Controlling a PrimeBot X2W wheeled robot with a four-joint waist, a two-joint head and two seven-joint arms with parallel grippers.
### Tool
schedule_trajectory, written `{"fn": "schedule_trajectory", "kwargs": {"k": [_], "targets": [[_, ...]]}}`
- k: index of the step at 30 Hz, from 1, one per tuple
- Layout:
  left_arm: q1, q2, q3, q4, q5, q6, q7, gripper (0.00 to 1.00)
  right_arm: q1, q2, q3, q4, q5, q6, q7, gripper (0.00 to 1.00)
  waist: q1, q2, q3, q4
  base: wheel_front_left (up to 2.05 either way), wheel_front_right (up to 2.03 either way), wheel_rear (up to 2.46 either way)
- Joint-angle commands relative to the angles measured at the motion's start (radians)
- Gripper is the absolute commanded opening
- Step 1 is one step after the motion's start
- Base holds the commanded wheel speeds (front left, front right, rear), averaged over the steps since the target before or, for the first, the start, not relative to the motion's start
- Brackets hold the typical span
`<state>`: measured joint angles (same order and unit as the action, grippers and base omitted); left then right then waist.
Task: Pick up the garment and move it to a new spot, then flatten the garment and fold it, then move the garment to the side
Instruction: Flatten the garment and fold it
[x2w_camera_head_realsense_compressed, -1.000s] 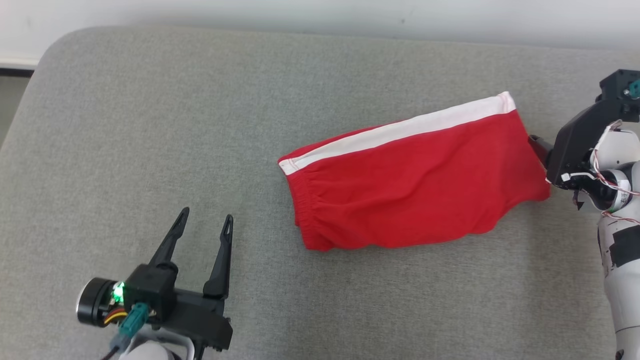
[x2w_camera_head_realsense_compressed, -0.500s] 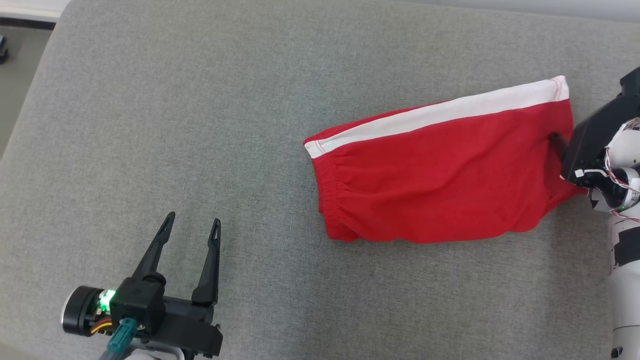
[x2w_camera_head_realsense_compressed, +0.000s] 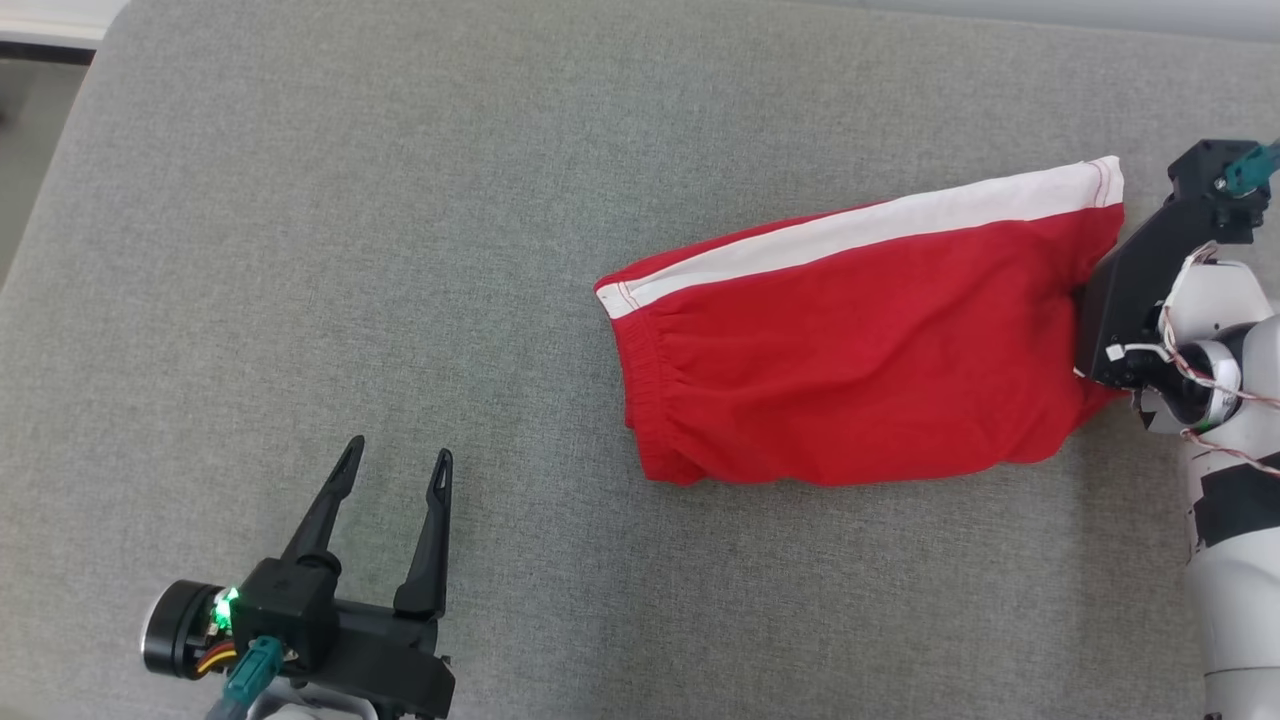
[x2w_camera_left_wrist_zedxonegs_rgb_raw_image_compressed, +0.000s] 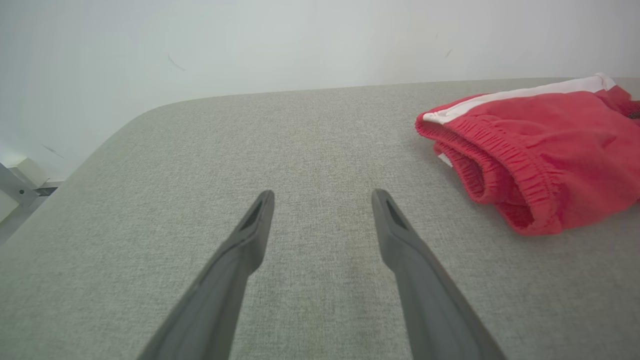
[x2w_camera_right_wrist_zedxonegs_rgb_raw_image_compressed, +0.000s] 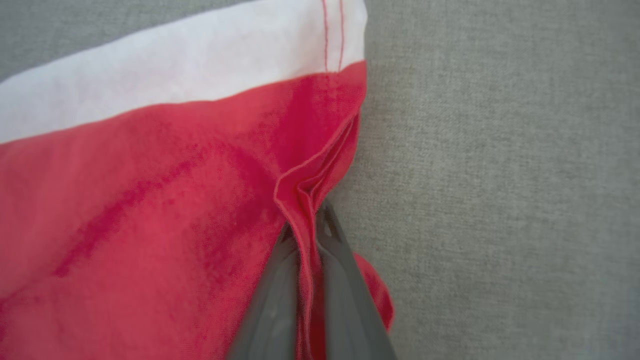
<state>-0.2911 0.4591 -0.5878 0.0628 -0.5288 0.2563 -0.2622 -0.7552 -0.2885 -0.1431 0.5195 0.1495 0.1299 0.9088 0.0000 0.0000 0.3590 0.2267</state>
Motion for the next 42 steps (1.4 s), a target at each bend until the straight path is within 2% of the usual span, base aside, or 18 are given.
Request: {"fn": "schedule_trajectory", "kwargs": {"k": [1,12,25,29,35,36,38,42], "targets": [[0.008,-0.003,0.003,0.005,0.006,-0.002,-0.003,1.0,0.05,-0.001,-0.003,0.02,-0.012,0.001,0.0,0.0,0.0,0.0,-0.007,-0.006,0.0,0.0,0.0],[0.033,-0.026,0.001,0.048,-0.007,-0.025,-0.003,1.0,0.091,-0.055,-0.107,-0.053,-0.135,0.0,-0.164,0.0,0.0,0.0,-0.105,-0.018,0.0,0.0,0.0],[0.078,-0.043,-0.007,0.071,-0.024,-0.036,-0.003,1.0,0.261,-0.083,-0.176,-0.259,-0.221,0.0,-0.144,0.0,0.0,0.0,-0.215,-0.029,0.0,0.0,0.0],[0.087,-0.044,-0.01,0.076,-0.027,-0.04,-0.003,1.0,0.279,-0.052,-0.128,-0.311,-0.224,0.0,-0.133,0.0,0.0,0.0,-0.232,-0.031,0.0,0.0,0.0],[0.092,-0.051,-0.014,0.082,-0.035,-0.041,-0.003,1.0,0.258,0.01,0.039,-0.345,-0.165,0.0,-0.119,0.0,0.0,0.0,-0.247,-0.036,0.0,0.0,0.0],[0.092,-0.051,-0.014,0.082,-0.035,-0.041,-0.003,1.0,0.258,0.01,0.039,-0.345,-0.165,0.0,-0.119,0.0,0.0,0.0,-0.247,-0.036,0.0,0.0,0.0],[0.092,-0.054,-0.017,0.085,-0.038,-0.046,-0.003,1.0,0.225,0.044,0.122,-0.31,-0.136,0.0,-0.121,0.0,0.0,0.0,-0.247,-0.036,0.0,0.0,0.0],[0.082,-0.061,-0.023,0.088,-0.038,-0.057,-0.003,1.0,0.182,0.081,0.185,-0.218,-0.103,0.0,-0.147,0.0,0.0,0.0,-0.243,-0.024,0.0,0.0,0.0]]}}
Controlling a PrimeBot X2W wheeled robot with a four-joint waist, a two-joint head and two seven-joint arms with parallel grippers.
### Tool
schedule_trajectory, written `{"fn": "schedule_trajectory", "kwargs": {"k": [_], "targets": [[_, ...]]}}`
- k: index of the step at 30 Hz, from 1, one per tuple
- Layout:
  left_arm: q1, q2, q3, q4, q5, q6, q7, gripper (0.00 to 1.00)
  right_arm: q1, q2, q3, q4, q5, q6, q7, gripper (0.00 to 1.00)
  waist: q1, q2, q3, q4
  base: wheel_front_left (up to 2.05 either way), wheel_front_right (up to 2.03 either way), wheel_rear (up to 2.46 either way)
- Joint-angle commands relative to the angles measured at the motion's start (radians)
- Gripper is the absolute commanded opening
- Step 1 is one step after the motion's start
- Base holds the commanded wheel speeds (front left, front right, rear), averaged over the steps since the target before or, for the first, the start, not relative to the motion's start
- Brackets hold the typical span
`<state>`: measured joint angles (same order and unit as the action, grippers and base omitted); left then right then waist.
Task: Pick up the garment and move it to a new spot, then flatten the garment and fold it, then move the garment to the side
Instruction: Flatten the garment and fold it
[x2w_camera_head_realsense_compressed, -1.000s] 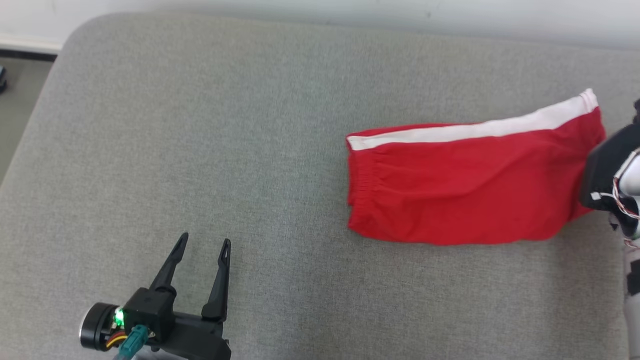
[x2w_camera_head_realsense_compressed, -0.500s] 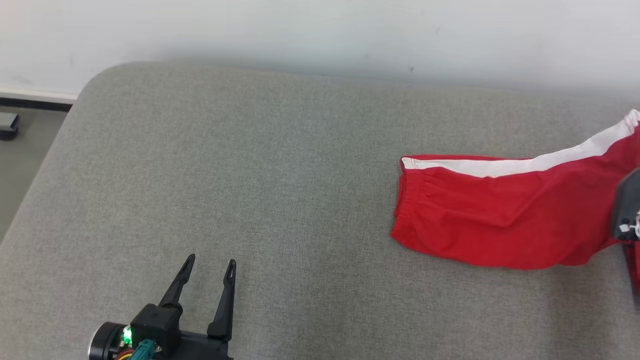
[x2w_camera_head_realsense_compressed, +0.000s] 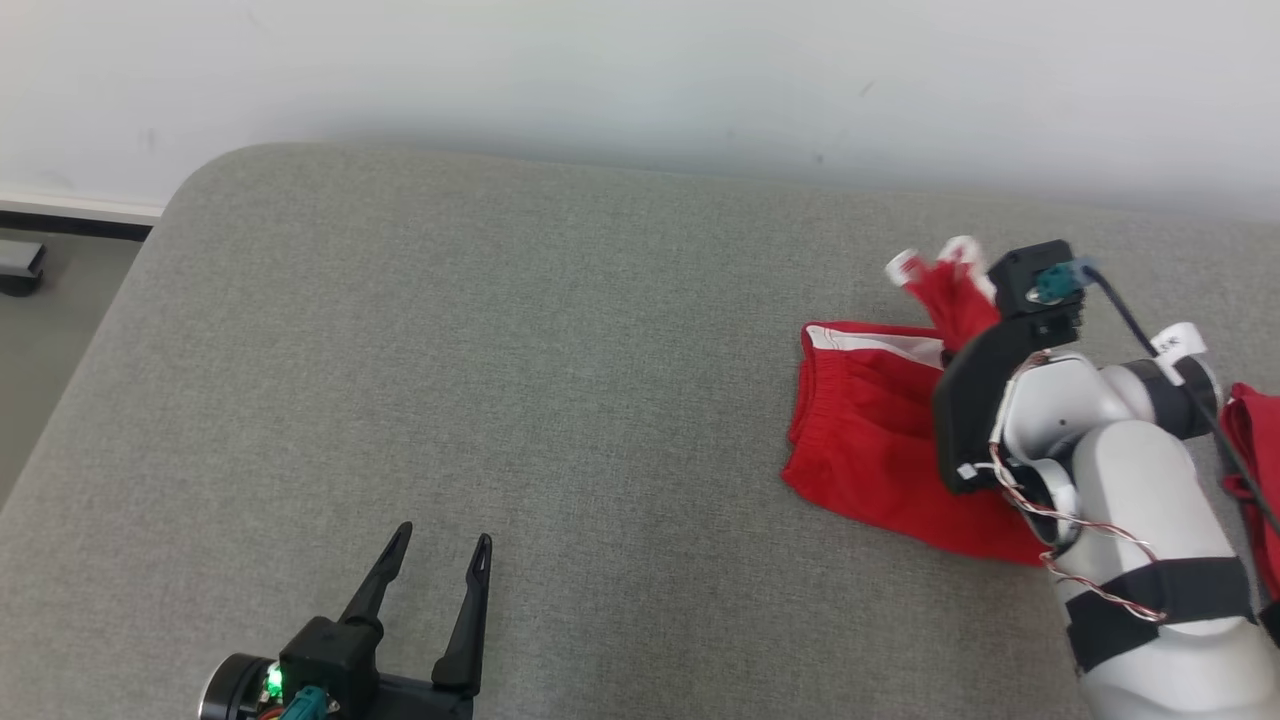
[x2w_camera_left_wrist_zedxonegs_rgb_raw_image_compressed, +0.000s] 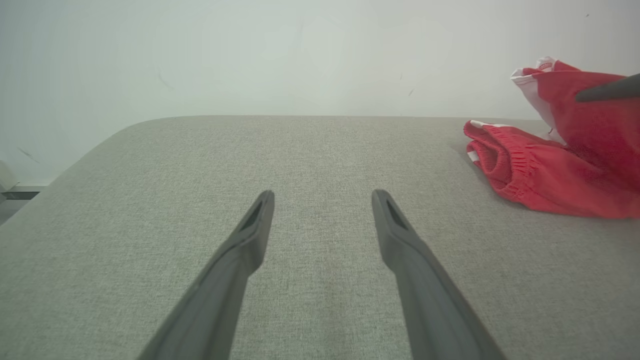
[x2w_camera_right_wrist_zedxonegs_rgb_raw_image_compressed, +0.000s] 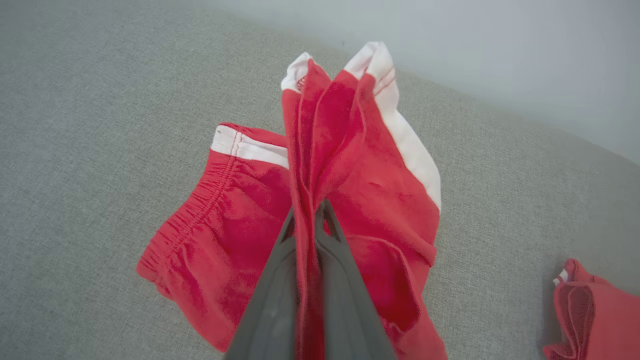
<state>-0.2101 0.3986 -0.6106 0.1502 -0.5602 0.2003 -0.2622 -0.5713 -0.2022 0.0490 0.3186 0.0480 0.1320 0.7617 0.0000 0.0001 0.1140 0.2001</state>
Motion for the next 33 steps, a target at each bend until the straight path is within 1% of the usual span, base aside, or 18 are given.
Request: {"fn": "schedule_trajectory", "kwargs": {"k": [1,5,11,12,13,16,18,19,21,24,28,33], "targets": [[-0.001,-0.001,0.001,0.001,-0.006,-0.005,-0.003,1.0,-0.013,0.004,0.005,0.009,0.003,-0.003,-0.006,0.0,0.0,-0.0001,0.003,0.006,0.0,0.0,0.0],[0.001,-0.007,0.002,0.005,-0.006,-0.01,-0.003,1.0,-0.044,0.051,0.033,0.109,0.009,-0.003,-0.033,0.0,0.0,-0.0001,0.012,0.022,0.0,0.0,0.0],[0.009,-0.014,0.008,0.013,-0.004,-0.017,-0.003,1.0,-0.077,0.092,0.072,0.231,0.035,-0.003,-0.078,0.0,0.0,-0.0001,0.021,0.035,0.0,0.0,0.0],[0.01,-0.015,0.009,0.014,-0.003,-0.018,-0.003,1.0,-0.082,0.099,0.082,0.245,0.047,-0.003,-0.082,0.11,0.0,-0.0001,0.021,0.036,0.0,0.0,0.0],[0.011,-0.016,0.009,0.016,-0.002,-0.019,-0.003,1.0,-0.087,0.106,0.085,0.256,0.061,-0.002,-0.089,1.0,0.0,-0.0001,0.02,0.036,0.0,0.0,0.0],[0.015,-0.02,0.01,0.019,-0.001,-0.022,-0.003,1.0,-0.093,0.126,0.087,0.257,0.162,-0.002,-0.092,1.0,0.0,-0.0001,0.011,0.036,0.0,0.0,0.0],[0.02,-0.021,0.012,0.021,0.0,-0.021,-0.003,1.0,-0.103,0.131,0.086,0.219,0.248,-0.002,-0.098,1.0,0.0,-0.0001,0.001,0.033,0.0,0.0,0.0],[0.024,-0.02,0.014,0.022,0.001,-0.02,-0.003,1.0,-0.105,0.126,0.087,0.193,0.276,-0.002,-0.102,1.0,0.0,-0.0001,-0.004,0.031,0.0,0.0,0.0],[0.03,-0.018,0.017,0.021,0.001,-0.018,-0.003,1.0,-0.101,0.077,0.085,0.131,0.295,-0.003,-0.117,1.0,0.0,-0.0001,-0.014,0.025,0.0,0.0,0.0],[0.032,-0.017,0.022,0.017,0.002,-0.018,-0.003,1.0,-0.071,-0.002,0.07,0.045,0.254,-0.003,-0.143,1.0,0.0,-0.0001,-0.023,0.019,0.0,0.0,0.0],[0.041,-0.018,0.022,0.014,0.004,-0.02,-0.003,1.0,0.003,-0.101,0.026,-0.045,0.143,-0.002,-0.163,1.0,0.0,-0.0001,-0.031,0.013,0.0,0.0,0.0],[0.038,-0.025,0.026,0.007,0.006,-0.018,-0.003,1.0,0.144,-0.147,-0.028,-0.097,0.057,-0.002,-0.219,1.0,0.0,-0.0001,-0.022,0.009,0.0,0.0,0.0]]}}
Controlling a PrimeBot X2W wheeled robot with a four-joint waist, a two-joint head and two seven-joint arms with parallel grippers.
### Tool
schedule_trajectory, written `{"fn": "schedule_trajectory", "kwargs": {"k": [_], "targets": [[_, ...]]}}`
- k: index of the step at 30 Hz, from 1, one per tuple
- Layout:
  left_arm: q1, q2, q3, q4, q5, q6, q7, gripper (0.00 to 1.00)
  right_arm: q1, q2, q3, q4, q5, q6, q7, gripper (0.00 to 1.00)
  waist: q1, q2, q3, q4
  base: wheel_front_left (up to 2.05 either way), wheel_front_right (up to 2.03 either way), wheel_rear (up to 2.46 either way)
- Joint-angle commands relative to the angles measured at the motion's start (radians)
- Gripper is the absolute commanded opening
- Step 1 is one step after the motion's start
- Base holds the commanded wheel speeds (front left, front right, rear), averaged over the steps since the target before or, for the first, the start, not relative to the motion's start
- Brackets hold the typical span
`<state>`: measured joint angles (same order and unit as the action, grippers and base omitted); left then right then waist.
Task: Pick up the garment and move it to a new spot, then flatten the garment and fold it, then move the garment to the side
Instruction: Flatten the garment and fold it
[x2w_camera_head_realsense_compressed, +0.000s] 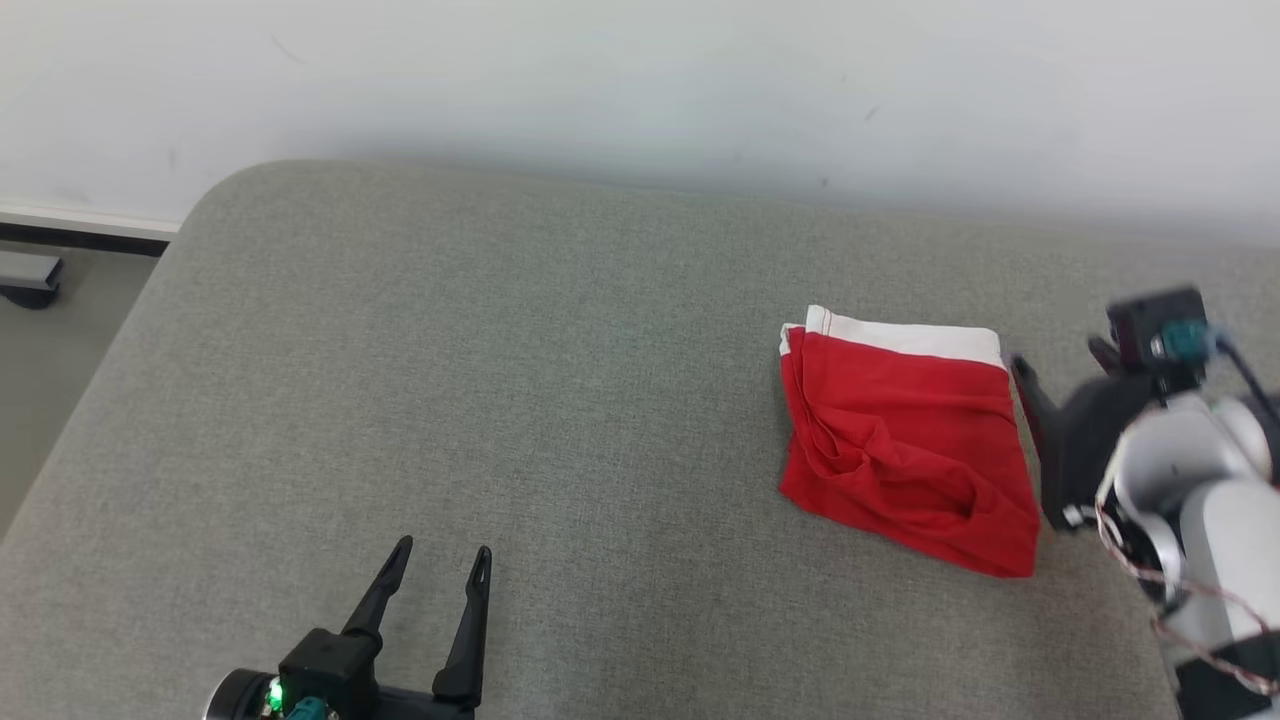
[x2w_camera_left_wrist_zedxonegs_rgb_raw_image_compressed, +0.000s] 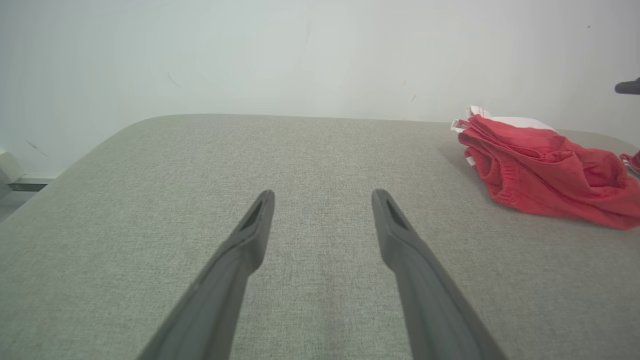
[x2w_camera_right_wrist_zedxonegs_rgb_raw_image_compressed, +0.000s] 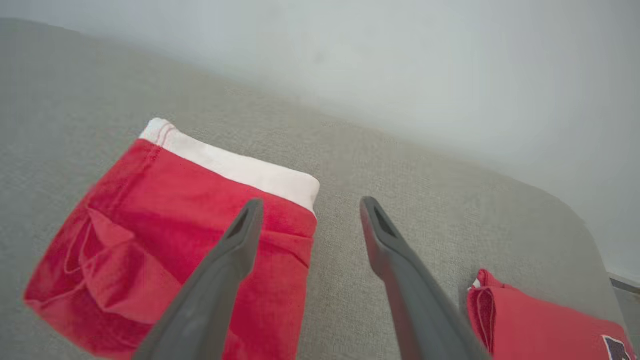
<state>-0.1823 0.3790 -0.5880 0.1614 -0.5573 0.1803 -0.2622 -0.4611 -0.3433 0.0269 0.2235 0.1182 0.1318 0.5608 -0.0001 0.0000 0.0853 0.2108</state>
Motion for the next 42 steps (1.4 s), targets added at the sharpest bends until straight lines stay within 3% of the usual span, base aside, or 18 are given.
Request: {"fn": "schedule_trajectory", "kwargs": {"k": [1,2,3,4,6,13,22,28,33,34,35,36,42], "targets": [[0.008,-0.007,0.005,-0.005,0.004,0.0,-0.003,1.0,0.06,-0.004,-0.007,0.001,-0.026,-0.002,-0.034,1.0,0.0001,0.0,0.012,-0.002,0.0,0.0,0.0],[0.005,-0.008,0.008,-0.006,0.004,-0.001,-0.003,1.0,0.084,-0.006,0.003,0.007,-0.04,-0.002,-0.05,0.87,0.0001,0.0,0.019,-0.004,0.0,0.0,0.0],[0.002,-0.01,0.01,-0.007,0.006,-0.001,-0.003,1.0,0.102,-0.002,0.009,0.017,-0.043,-0.002,-0.067,0.51,0.0001,0.0,0.023,-0.005,0.0,0.0,0.0],[0.002,-0.01,0.01,-0.007,0.006,-0.001,-0.003,1.0,0.102,-0.002,0.009,0.017,-0.043,-0.002,-0.067,0.51,0.0001,0.0,0.023,-0.005,0.0,0.0,0.0],[-0.004,-0.013,0.015,-0.007,0.008,-0.003,-0.003,1.0,0.127,0.016,0.029,0.033,-0.054,-0.002,-0.097,0.0,0.0001,0.0,0.033,-0.009,0.0,0.0,0.0],[-0.018,-0.014,0.028,0.003,0.017,-0.012,-0.003,1.0,0.102,0.069,0.121,0.09,-0.095,-0.002,-0.202,0.0,0.0001,0.0,0.047,-0.021,0.0,0.0,0.0],[-0.014,-0.02,0.033,0.013,0.022,-0.02,-0.003,1.0,0.067,0.169,0.287,0.174,-0.082,-0.002,-0.254,0.0,0.0001,0.0,0.043,-0.027,0.0,0.0,0.0],[-0.007,-0.024,0.038,0.017,0.023,-0.025,-0.003,1.0,0.043,0.229,0.42,0.225,-0.029,-0.002,-0.281,0.0,0.0001,0.0,0.041,-0.032,0.0,0.0,0.0],[0.001,-0.023,0.043,0.016,0.029,-0.025,-0.003,1.0,0.048,0.256,0.441,0.192,0.062,-0.002,-0.285,0.0,0.0001,0.0,0.024,-0.042,0.0,0.0,0.0],[0.004,-0.021,0.048,0.013,0.032,-0.023,-0.003,1.0,0.057,0.258,0.426,0.173,0.075,-0.002,-0.287,0.22,0.0001,0.0,0.02,-0.046,0.0,0.0,0.0],[0.007,-0.019,0.054,0.008,0.035,-0.022,-0.003,1.0,0.067,0.259,0.409,0.148,0.079,-0.002,-0.293,0.83,0.0001,0.0,0.014,-0.051,0.0,0.0,0.0],[0.012,-0.018,0.06,0.002,0.039,-0.02,-0.003,1.0,0.081,0.26,0.386,0.123,0.084,-0.002,-0.299,1.0,0.0001,0.0,0.006,-0.057,0.0,0.0,0.0],[0.063,-0.025,0.128,-0.057,0.078,-0.006,-0.003,1.0,0.238,0.282,0.155,-0.083,0.034,-0.002,-0.379,1.0,0.0001,0.0,-0.053,-0.091,0.0,0.0,0.0]]}}
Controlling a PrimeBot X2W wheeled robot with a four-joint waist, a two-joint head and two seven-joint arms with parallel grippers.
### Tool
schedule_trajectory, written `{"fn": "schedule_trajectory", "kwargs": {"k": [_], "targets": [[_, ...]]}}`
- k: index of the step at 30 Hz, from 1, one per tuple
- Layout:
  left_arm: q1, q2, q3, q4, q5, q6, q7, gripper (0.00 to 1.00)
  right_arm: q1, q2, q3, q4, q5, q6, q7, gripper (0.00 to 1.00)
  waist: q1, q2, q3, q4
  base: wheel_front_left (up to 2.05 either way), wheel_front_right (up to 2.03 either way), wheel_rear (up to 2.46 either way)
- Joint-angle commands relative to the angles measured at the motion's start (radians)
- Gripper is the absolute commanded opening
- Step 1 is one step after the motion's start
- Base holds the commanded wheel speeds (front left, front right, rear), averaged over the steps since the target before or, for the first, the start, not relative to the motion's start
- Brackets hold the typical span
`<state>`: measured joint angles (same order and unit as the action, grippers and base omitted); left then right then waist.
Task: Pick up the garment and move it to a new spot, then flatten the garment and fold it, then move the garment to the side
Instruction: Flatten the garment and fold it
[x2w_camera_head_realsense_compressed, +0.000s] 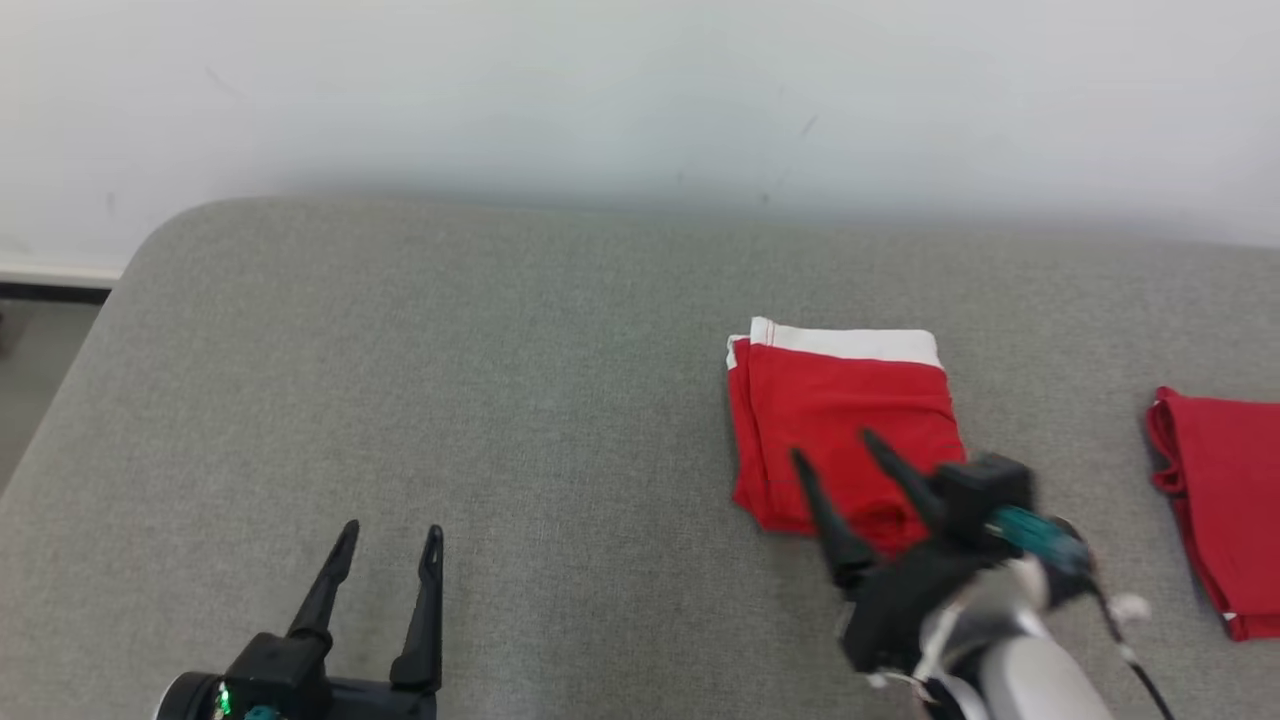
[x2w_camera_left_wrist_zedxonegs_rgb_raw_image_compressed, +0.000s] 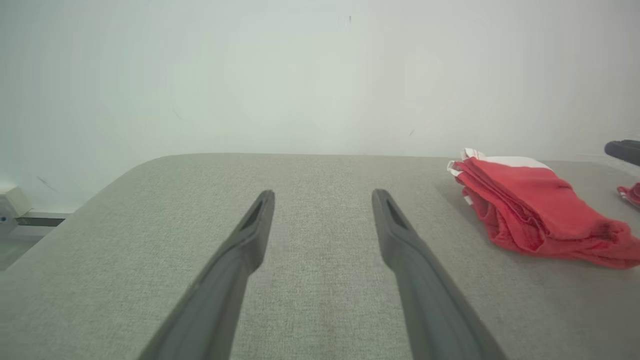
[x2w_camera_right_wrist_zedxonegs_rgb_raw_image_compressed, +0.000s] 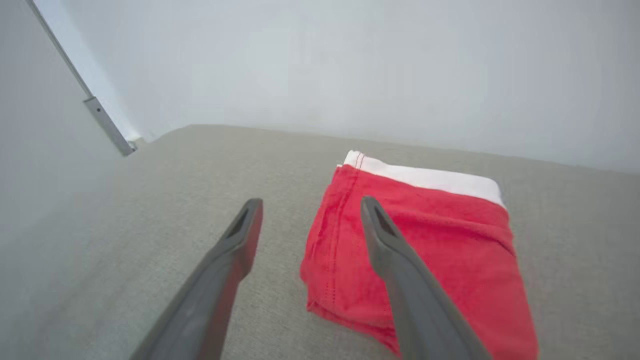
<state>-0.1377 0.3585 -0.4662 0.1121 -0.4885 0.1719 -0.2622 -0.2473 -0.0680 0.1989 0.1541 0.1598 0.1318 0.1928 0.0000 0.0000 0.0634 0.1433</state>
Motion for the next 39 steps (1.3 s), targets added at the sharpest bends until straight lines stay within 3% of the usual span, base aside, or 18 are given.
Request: {"fn": "schedule_trajectory", "kwargs": {"k": [1,5,8,13,18,22,30,39], "targets": [[0.03,-0.008,0.022,-0.016,0.016,0.002,-0.003,1.0,0.059,0.01,-0.059,-0.046,-0.02,-0.002,-0.029,1.0,0.0,0.0,-0.045,-0.029,0.0,0.0,0.0],[0.087,-0.039,0.095,-0.055,0.042,0.003,-0.003,1.0,0.189,0.018,-0.238,-0.154,-0.007,-0.002,-0.128,1.0,0.0,0.0,-0.084,-0.055,0.0,0.0,0.0],[0.116,-0.059,0.134,-0.066,0.051,-0.006,-0.003,1.0,0.236,0.019,-0.305,-0.173,0.022,-0.002,-0.188,1.0,0.0,0.0,-0.096,-0.066,0.0,0.0,0.0],[0.173,-0.135,0.274,-0.104,0.067,-0.066,-0.003,1.0,0.3,0.019,-0.383,-0.141,0.043,-0.002,-0.317,1.0,0.0,0.0,-0.121,-0.091,0.0,0.0,0.0],[0.233,-0.238,0.465,-0.124,0.125,-0.2,-0.003,1.0,0.322,0.019,-0.387,-0.064,0.032,-0.002,-0.403,1.0,0.0,0.0,-0.141,-0.113,0.0,0.0,0.0],[0.269,-0.273,0.549,-0.111,0.214,-0.257,-0.003,1.0,0.331,0.019,-0.374,-0.013,-0.026,-0.002,-0.43,1.0,0.0,0.0,-0.151,-0.129,0.0,0.0,0.0],[0.305,-0.287,0.588,-0.047,0.368,-0.285,-0.003,1.0,0.33,0.019,-0.348,0.072,-0.116,-0.002,-0.448,1.0,0.0,0.0,-0.157,-0.142,0.0,0.0,0.0],[0.289,-0.282,0.566,0.055,0.372,-0.301,-0.003,1.0,0.301,0.019,-0.315,0.103,-0.141,-0.002,-0.431,1.0,0.0,0.0,-0.149,-0.149,0.0,0.0,0.0]]}}
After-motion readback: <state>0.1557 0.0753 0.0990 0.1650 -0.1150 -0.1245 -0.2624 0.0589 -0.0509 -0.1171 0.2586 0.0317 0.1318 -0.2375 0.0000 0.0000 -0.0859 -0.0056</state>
